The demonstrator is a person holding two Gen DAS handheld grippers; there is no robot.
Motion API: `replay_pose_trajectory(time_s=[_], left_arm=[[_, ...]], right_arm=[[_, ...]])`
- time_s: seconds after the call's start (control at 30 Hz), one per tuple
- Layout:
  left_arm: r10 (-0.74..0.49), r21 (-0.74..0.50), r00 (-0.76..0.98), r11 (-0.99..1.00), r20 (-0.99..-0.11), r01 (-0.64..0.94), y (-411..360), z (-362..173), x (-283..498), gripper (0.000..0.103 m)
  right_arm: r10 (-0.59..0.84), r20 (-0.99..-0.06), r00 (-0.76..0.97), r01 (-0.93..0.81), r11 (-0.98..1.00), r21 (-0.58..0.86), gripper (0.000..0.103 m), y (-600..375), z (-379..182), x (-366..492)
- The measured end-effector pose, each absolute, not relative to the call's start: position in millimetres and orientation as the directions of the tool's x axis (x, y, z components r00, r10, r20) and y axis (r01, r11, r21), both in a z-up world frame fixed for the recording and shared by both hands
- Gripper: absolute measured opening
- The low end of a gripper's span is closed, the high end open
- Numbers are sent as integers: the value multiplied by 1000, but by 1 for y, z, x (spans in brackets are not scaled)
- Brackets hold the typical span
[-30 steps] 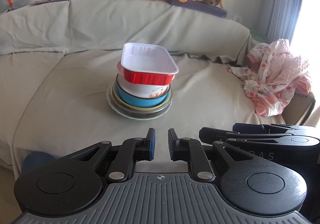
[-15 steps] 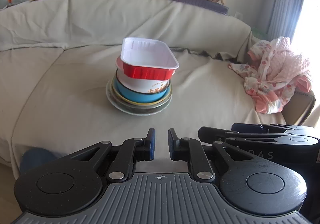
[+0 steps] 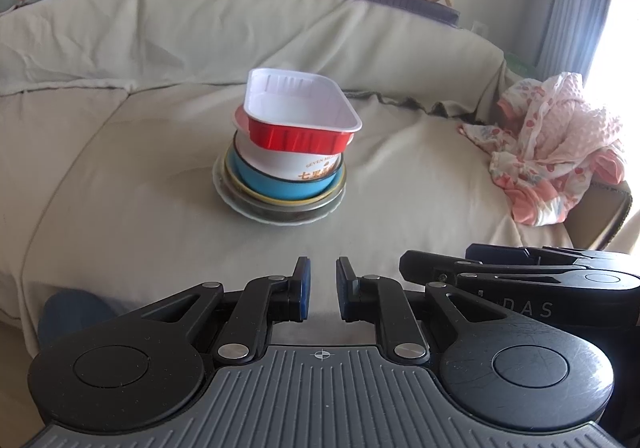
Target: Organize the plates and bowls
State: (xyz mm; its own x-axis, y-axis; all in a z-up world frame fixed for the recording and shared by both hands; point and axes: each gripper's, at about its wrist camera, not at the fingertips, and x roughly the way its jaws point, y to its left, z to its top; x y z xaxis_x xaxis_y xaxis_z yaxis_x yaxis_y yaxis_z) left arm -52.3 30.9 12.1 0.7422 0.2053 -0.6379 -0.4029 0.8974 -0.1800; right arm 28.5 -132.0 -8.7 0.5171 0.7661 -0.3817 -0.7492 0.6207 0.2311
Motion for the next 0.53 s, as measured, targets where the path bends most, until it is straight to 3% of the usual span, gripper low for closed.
replay_pose_trajectory(time_s=[0.53], left_arm=[[213,-172,727,893,-653,-416,37,5,-42,17]], right_arm=[[773,-373,514,-746,617,251,76,-135,-13,42]])
